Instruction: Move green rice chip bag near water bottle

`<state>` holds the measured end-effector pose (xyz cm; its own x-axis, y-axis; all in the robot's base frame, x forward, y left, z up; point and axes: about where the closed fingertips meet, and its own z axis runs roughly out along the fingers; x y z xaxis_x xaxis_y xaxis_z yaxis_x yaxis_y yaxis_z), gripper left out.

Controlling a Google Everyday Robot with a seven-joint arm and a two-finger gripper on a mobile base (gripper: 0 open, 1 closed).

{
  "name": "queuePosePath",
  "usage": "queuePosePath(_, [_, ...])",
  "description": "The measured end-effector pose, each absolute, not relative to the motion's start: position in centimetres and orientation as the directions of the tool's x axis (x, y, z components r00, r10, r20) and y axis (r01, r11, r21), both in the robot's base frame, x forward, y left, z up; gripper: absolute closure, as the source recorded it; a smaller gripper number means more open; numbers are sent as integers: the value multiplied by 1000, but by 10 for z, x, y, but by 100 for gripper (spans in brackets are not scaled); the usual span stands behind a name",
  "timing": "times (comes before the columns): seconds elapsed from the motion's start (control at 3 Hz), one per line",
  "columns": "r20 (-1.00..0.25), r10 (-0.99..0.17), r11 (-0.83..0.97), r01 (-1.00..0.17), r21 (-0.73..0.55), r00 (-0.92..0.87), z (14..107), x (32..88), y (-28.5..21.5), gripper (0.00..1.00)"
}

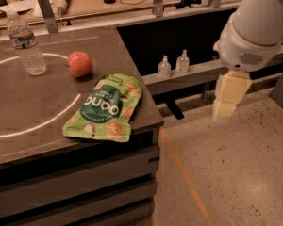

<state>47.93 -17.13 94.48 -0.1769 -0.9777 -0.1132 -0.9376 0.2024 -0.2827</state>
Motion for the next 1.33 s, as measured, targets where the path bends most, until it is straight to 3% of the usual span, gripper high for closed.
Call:
queuePosePath(0.67, [-134, -989, -19, -960, -280, 59, 893, 534, -88, 0])
queuePosePath(1.33, [-276, -912, -240, -941, -239, 303, 869, 544, -5, 0])
